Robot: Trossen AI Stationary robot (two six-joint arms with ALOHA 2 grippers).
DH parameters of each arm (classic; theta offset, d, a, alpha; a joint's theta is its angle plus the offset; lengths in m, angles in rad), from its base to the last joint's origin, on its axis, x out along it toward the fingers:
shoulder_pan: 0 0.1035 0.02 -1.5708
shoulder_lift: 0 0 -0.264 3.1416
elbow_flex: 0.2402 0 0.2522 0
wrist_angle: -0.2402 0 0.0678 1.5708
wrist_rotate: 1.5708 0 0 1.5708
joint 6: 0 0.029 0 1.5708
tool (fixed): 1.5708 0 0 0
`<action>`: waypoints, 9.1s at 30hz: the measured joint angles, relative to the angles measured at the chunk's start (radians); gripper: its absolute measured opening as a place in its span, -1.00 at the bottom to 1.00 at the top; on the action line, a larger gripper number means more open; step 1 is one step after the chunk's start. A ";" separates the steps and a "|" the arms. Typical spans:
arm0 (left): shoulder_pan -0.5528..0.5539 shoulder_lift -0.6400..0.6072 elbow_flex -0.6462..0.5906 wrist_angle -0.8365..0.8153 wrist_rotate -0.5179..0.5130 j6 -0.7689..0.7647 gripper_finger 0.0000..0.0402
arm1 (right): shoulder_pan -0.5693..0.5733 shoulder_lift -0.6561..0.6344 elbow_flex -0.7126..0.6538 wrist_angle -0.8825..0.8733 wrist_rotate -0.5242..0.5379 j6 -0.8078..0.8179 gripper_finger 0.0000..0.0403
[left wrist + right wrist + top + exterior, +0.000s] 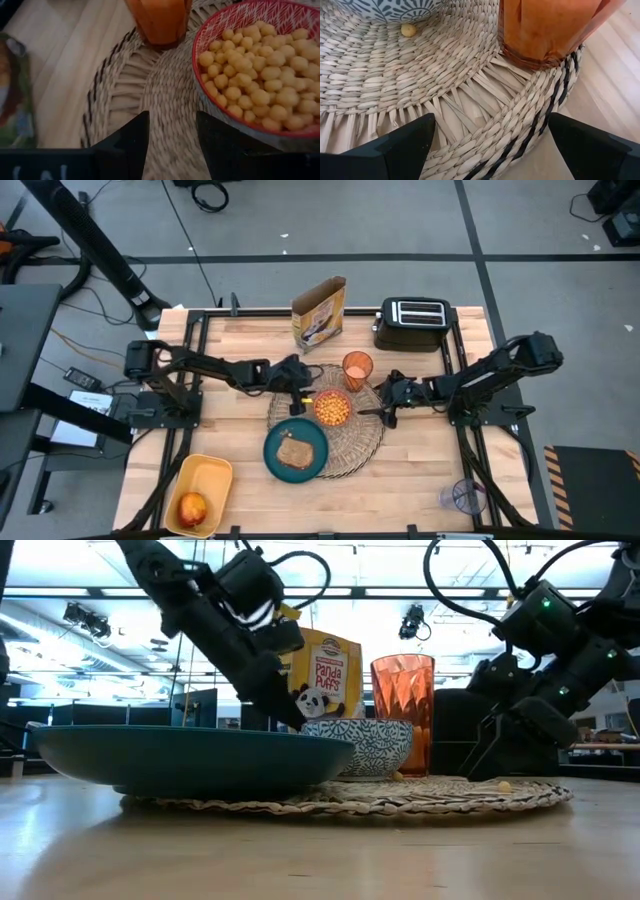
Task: Arrange a breakfast setting
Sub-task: Put the red apple on the brown table mat
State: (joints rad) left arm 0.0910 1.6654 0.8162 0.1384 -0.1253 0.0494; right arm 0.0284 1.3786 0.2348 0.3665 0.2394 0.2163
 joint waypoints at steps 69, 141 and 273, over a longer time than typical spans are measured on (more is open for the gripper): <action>-1.149 -0.155 0.248 -0.824 0.295 -2.381 0.55 | 0.128 -0.345 -0.001 -0.067 0.081 -0.221 0.89; -1.071 -0.158 0.272 -1.161 0.333 -2.081 0.56 | 0.126 -0.344 -0.001 -0.070 0.047 -0.213 0.89; -1.155 -0.164 0.028 -0.909 0.115 -0.462 0.63 | -0.010 -0.350 0.206 -0.319 0.306 0.156 0.87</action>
State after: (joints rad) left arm -1.0640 1.5010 0.8443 -0.7708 -0.0100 -0.4121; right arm 0.0181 1.0283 0.4408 0.0475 0.5453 0.3721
